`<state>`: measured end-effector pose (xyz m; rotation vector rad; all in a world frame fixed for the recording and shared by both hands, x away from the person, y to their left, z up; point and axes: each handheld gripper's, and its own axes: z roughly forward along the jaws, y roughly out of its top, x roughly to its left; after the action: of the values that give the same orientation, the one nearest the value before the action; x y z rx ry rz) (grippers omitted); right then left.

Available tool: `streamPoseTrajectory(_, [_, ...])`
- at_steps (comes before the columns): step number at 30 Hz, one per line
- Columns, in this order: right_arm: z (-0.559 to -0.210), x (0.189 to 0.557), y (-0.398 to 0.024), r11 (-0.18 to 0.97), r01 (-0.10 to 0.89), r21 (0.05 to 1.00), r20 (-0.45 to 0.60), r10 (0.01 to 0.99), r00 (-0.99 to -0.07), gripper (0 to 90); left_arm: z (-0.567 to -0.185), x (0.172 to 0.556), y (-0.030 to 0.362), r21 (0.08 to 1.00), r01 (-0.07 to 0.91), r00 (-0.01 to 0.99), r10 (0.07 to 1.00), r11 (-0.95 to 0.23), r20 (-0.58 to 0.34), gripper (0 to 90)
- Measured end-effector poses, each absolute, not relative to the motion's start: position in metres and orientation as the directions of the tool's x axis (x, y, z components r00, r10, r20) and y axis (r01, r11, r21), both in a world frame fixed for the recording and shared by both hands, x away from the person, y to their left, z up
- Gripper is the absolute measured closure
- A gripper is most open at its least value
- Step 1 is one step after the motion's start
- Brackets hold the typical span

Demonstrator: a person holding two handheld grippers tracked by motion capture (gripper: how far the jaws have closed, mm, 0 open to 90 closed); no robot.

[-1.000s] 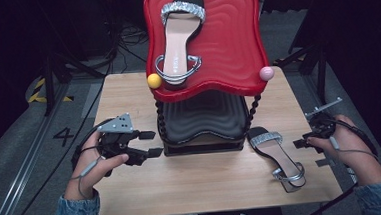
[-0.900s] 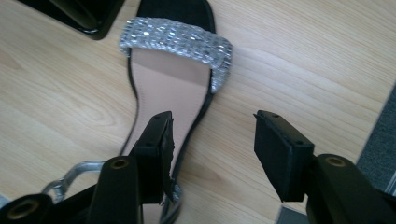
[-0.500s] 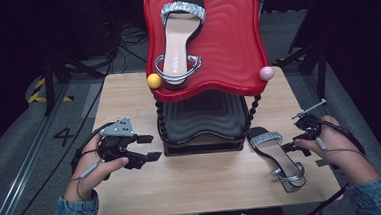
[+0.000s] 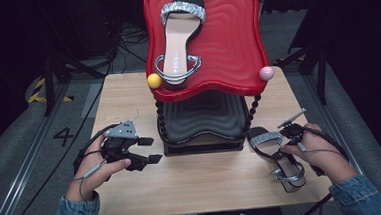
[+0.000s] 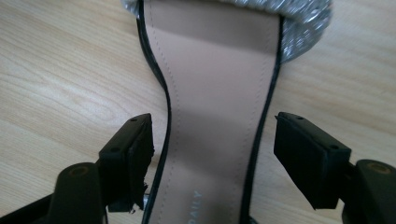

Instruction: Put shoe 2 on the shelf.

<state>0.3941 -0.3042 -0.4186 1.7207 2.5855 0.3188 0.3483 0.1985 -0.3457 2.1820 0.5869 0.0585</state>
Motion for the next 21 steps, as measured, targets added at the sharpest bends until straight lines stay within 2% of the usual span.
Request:
streamPoseTrajectory(6, [-0.433,0.393,-0.299,0.381,0.916,0.130,0.085,0.916,-0.393,27.6,-0.347,0.351,0.198,0.749,0.391,0.893,0.418,-0.535,-0.167,35.2])
streamPoseTrajectory(9, [-0.438,0.392,-0.299,0.356,0.925,0.130,0.080,0.926,-0.368,34.7,-0.347,0.353,0.200,0.753,0.397,0.889,0.423,-0.526,-0.173,35.1])
streamPoseTrajectory(16, [-0.439,0.394,-0.298,0.270,0.960,0.076,0.095,0.956,-0.276,40.6,-0.347,0.362,0.200,0.748,0.406,0.886,0.428,-0.525,-0.181,34.7])
streamPoseTrajectory(21, [-0.437,0.395,-0.296,0.199,0.977,0.075,0.092,0.974,-0.206,42.5,-0.348,0.367,0.199,0.749,0.385,0.898,0.406,-0.540,-0.168,34.7])
